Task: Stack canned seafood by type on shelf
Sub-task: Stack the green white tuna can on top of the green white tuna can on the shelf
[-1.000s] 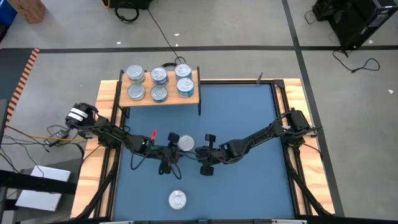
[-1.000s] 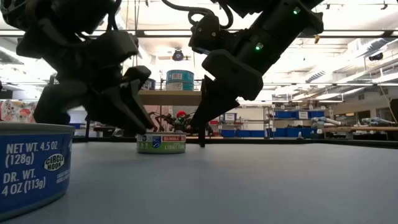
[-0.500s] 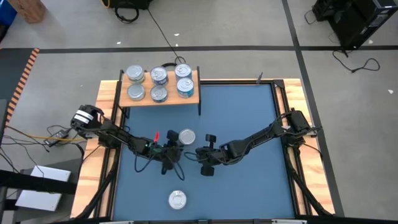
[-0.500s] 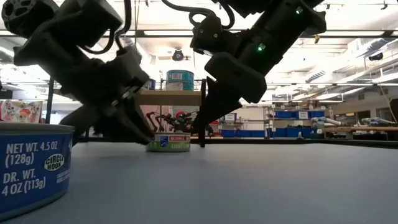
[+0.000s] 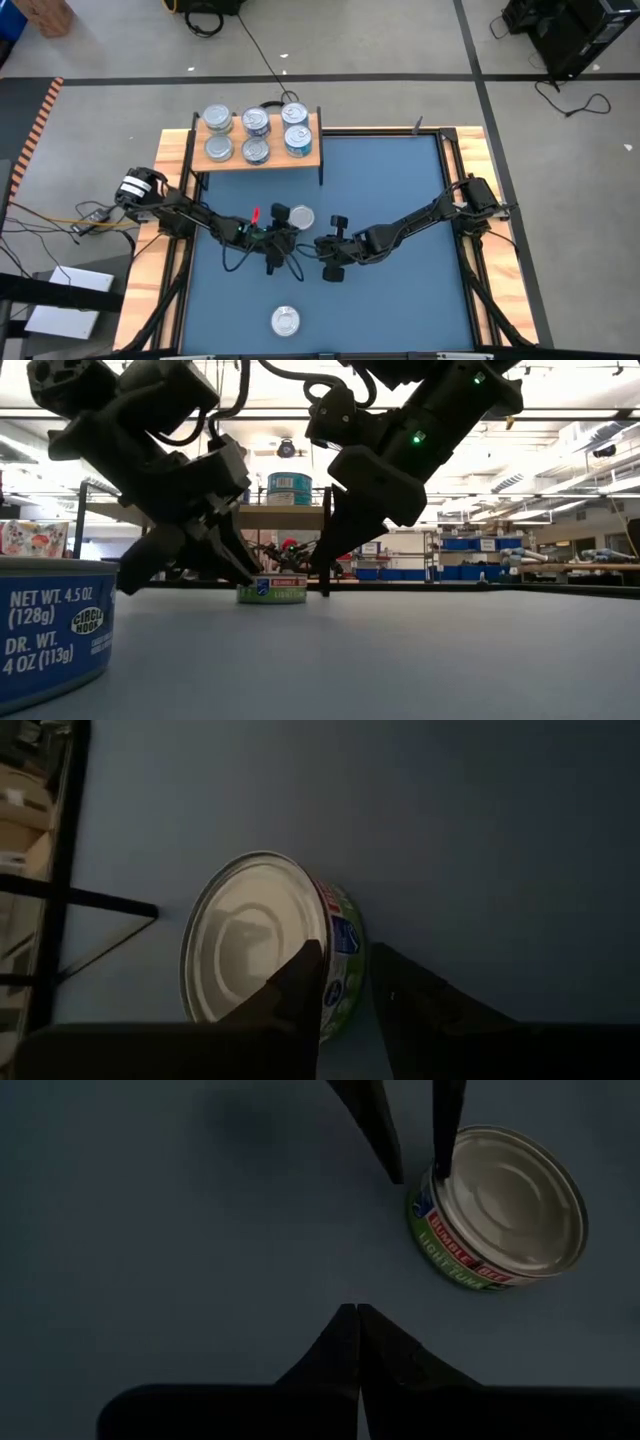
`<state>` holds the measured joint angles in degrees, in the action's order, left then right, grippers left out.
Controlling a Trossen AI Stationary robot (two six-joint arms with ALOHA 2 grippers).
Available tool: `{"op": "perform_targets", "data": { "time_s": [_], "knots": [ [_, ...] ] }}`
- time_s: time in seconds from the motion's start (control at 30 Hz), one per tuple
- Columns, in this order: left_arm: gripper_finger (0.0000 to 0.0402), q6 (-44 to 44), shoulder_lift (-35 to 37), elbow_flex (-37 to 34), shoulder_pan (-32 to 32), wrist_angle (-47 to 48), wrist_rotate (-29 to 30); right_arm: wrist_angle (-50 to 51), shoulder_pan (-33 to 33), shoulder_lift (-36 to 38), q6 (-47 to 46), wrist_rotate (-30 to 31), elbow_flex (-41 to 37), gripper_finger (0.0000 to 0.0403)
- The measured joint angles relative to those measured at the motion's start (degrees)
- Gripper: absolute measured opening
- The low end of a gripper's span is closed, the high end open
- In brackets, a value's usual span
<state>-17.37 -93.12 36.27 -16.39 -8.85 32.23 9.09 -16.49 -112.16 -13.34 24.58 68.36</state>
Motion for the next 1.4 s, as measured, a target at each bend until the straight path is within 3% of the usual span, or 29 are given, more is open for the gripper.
{"op": "perform_targets", "data": {
  "time_s": [0.4, 0.73, 0.97, 1.4],
  "knots": [
    [0.0085, -0.2, 0.0, 0.1, 2.1, 0.9, -0.4, 0.0, 0.0, 0.0, 0.0, 0.0, 0.0, 0.0008],
    [0.0007, -0.2, 0.1, 0.1, 2.1, 0.7, -0.5, 0.0, 0.0, 0.0, 0.0, 0.0, 0.0, 0.0008],
    [0.0003, -0.4, 0.1, 0.1, 1.8, -0.1, -0.7, 0.0, 0.0, 0.0, 0.5, 0.0, 0.0, 0.0008],
    [0.0001, 0.0, -0.1, 7.9, -0.8, 9.9, -1.5, 0.2, -0.9, 0.0, 1.2, 0.0, 0.0, 0.0008]
  ]
}}
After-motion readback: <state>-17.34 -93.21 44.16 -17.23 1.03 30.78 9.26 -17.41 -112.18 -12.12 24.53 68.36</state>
